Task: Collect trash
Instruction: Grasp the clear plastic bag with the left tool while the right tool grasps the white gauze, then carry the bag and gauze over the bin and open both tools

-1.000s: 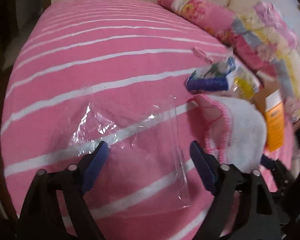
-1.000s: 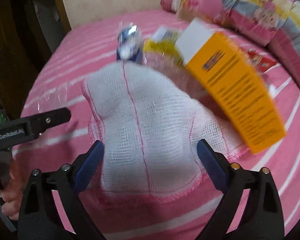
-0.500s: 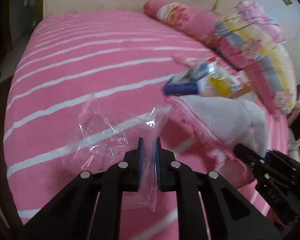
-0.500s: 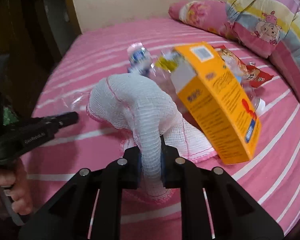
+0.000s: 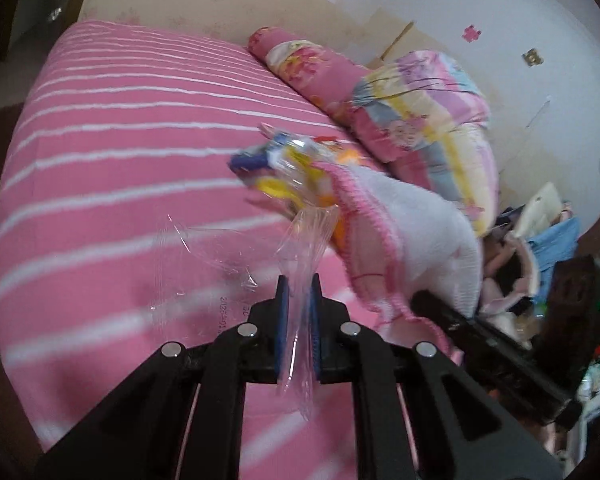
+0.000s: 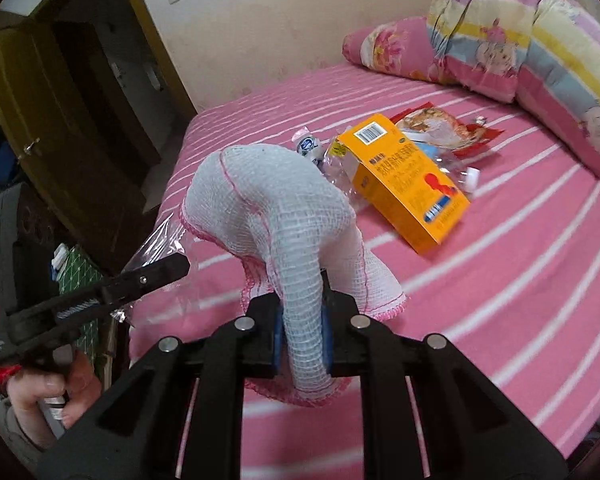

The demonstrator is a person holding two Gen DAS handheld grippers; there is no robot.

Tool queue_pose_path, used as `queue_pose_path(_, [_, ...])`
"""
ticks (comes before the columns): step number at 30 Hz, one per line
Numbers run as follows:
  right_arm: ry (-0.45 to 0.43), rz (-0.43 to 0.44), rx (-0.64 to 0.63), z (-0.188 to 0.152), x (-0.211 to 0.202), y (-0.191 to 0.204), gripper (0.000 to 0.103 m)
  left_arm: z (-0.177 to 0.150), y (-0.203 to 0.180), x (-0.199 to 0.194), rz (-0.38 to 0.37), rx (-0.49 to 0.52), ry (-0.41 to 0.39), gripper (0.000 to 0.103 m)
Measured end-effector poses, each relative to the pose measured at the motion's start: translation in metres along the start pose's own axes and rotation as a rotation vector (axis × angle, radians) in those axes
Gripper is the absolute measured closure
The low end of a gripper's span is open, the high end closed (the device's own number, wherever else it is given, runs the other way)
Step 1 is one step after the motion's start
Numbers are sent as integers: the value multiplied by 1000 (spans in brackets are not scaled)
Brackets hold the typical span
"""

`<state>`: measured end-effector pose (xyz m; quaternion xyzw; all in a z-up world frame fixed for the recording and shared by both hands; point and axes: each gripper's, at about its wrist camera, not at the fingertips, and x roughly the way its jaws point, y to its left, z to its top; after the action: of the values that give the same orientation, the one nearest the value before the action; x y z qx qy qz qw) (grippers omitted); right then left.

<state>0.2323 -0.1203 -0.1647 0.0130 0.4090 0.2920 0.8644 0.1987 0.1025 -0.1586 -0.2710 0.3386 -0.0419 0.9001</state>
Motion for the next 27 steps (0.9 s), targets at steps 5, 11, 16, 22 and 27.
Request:
queue_pose_path(5, [-53,-11,12,-32,-58,3,88,-34,-45,-33,-58,-6,6,94])
queue_pose_path(11, [-138,-47,70,-58,-147,0,88,-62,-124,-69,-158,57,5,94])
queue_pose_path(16, [-198,-119,138,-85,-217,-25,88,-84,-185,-81,-230,126,17,94])
queue_pose_path(22, [-248,-195,203,-115,-279,-62,88,-129,-254,-69,-304,198,82,94])
queue_pose_path(27, [-265,-249,255,-136,-312,-90,87,-168,-304,-47,-357,248,159,94])
